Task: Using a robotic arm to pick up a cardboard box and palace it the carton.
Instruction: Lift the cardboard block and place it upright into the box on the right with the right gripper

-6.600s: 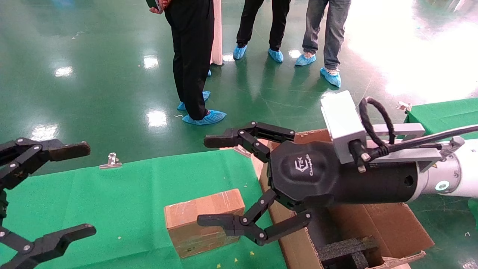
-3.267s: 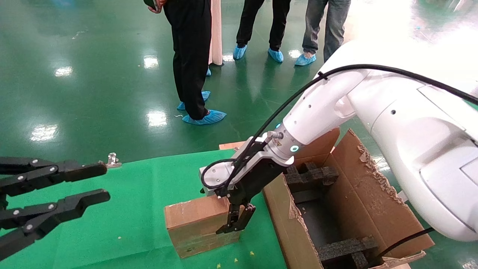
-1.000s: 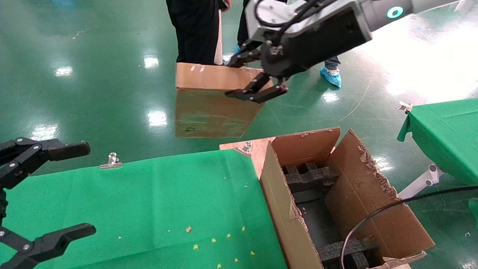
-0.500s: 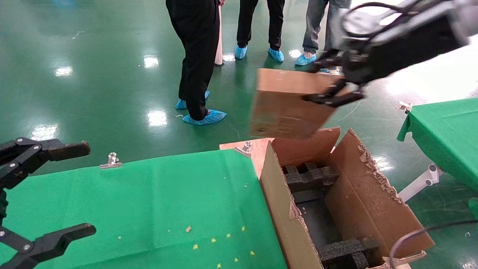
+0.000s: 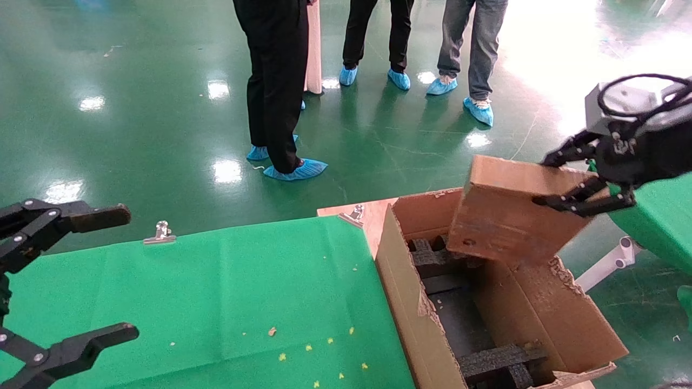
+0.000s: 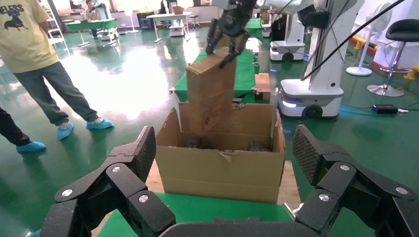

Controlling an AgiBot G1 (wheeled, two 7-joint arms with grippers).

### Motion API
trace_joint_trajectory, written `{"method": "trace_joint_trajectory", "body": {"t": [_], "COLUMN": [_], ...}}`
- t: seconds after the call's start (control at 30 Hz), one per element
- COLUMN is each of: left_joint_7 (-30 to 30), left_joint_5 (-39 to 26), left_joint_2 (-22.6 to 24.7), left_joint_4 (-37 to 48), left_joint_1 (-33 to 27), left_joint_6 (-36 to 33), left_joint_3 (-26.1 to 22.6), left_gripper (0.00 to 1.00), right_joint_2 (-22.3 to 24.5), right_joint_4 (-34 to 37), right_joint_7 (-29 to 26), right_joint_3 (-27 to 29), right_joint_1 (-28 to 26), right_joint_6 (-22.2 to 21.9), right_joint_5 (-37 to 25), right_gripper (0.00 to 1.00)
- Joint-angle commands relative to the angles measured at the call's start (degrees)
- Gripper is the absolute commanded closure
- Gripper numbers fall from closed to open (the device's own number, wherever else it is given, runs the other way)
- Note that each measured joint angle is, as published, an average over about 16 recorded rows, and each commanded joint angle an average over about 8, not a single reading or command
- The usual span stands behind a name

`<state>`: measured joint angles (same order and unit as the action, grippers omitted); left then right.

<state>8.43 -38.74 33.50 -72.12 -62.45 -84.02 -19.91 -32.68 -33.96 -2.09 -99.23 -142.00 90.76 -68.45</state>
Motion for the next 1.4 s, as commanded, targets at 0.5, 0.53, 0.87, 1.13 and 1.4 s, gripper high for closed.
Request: {"method": "trace_joint_trajectory", "body": {"t": [0.5, 0.53, 0.87, 1.13, 1.4], "left_joint_7": [0.0, 0.0, 0.0, 0.0, 0.0], "left_joint_5": [0.0, 0.0, 0.0, 0.0, 0.0], "left_joint_2": [0.0, 0.0, 0.0, 0.0, 0.0], "left_joint_4": [0.0, 0.0, 0.0, 0.0, 0.0], "left_joint_1": [0.0, 0.0, 0.0, 0.0, 0.0], "left_joint_6": [0.0, 0.0, 0.0, 0.0, 0.0], "left_joint_3": [0.0, 0.0, 0.0, 0.0, 0.0], "left_gripper": [0.00, 0.00, 0.00, 0.00, 0.00], "right_joint_2": [8.0, 8.7, 13.8, 13.9, 13.2], "right_joint_4": [-3.8, -5.1, -15.3, -15.5, -14.4], "right_joint_7": [-27.7, -29.3, -39.8, -39.8, -43.3], "right_joint_3": [-5.9, -6.0, -7.1, -7.1, -7.4], "right_joint_1": [5.3, 5.7, 8.2, 8.3, 9.2], "right_joint_6": [-14.5, -15.6, -21.4, -21.5, -22.6], "right_joint_5": [0.9, 1.0, 1.6, 1.7, 2.1], "right_gripper": [1.00, 1.00, 1.00, 1.00, 1.00]}}
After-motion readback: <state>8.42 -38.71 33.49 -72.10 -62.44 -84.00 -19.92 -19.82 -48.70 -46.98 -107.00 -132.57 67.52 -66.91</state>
